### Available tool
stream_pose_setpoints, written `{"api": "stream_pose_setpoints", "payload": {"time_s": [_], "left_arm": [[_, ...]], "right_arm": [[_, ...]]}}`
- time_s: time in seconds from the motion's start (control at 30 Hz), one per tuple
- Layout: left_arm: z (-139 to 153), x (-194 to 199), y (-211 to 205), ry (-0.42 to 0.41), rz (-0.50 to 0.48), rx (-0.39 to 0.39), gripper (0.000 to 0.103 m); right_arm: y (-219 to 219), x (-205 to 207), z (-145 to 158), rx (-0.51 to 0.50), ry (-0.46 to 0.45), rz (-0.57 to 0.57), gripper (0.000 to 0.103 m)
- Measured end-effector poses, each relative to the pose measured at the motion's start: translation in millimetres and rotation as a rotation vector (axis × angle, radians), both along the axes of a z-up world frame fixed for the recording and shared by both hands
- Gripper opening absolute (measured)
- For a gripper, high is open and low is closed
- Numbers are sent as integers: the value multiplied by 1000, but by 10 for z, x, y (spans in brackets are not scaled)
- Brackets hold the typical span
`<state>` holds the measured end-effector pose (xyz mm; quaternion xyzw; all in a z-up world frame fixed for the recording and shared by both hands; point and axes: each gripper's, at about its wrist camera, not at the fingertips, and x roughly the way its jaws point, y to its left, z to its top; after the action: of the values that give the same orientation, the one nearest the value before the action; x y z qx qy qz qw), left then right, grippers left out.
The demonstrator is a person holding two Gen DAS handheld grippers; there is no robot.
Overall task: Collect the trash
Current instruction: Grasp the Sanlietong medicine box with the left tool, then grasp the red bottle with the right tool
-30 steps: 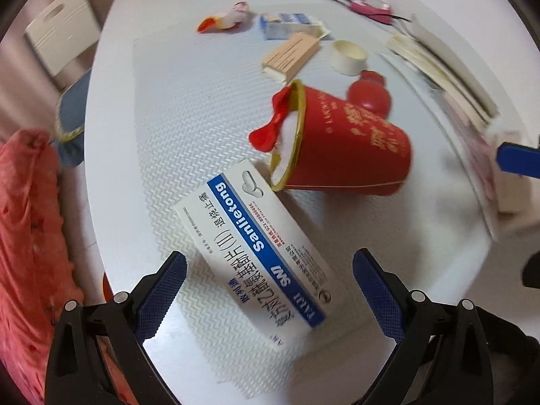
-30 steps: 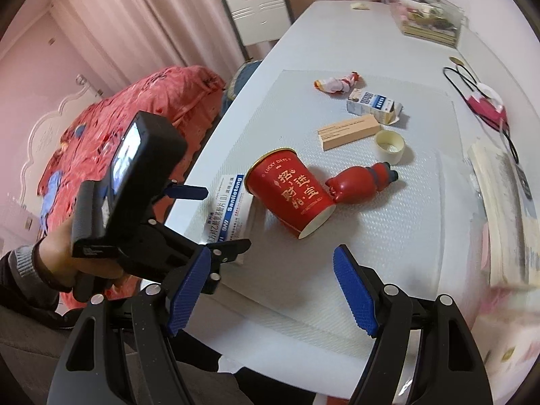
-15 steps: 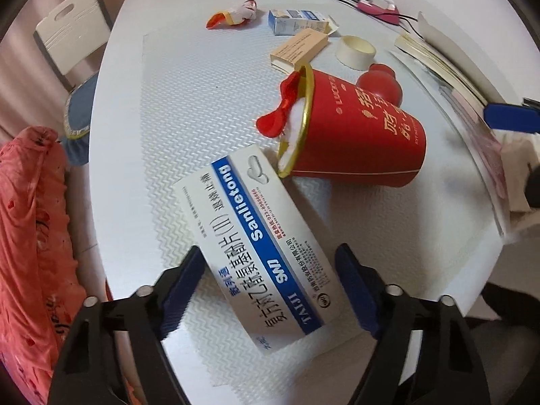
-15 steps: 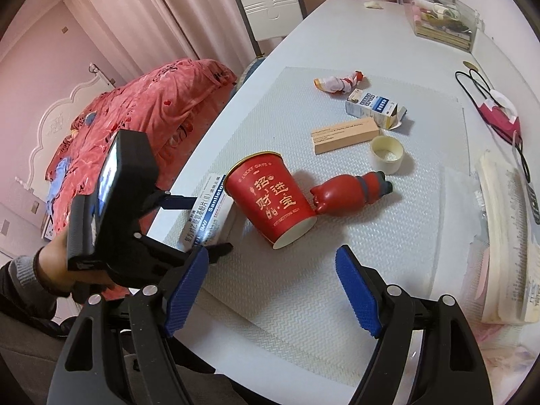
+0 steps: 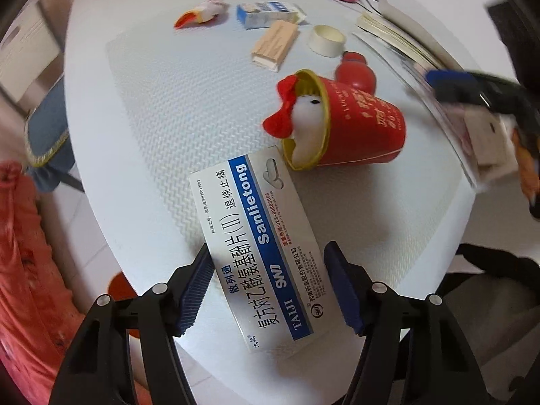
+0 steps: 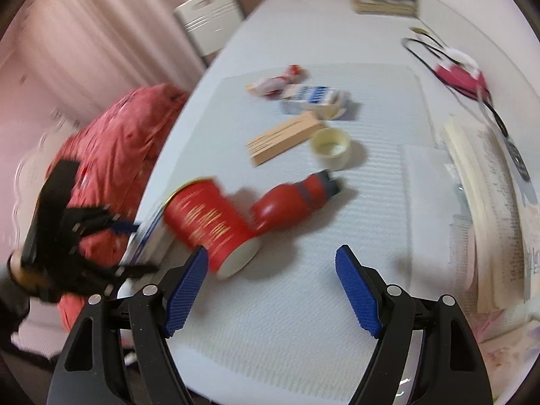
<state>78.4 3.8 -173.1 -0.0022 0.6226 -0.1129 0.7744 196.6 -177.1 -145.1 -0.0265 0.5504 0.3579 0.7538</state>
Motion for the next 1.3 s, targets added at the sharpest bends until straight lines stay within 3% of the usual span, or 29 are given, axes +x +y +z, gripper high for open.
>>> {"api": "stream_pose_setpoints", "payload": {"time_s": [0.13,0.3,0.5,0.57,0.9,1.3], "left_arm": [[10,77,-19,3,-56,-3,68],[22,68,-36,0,-141,1,68],[-36,189,43,8,-168,-27,68],[-43,195,72,6,-172,-38,68],[-149,207,43,15,-176,-50,68],[134,30,-25,-27,-161,-36,68]], "right_arm": [[107,152,-88,-11,25,-32,76],[247,278,-272,-31,96,-69,63],[336,378,-521,-26,211,-124,62],[368,397,-572,-16,232,-137,52],[402,283,-386,-49,106,-68,45],[182,-158,207,-84,-22,79,45]]}}
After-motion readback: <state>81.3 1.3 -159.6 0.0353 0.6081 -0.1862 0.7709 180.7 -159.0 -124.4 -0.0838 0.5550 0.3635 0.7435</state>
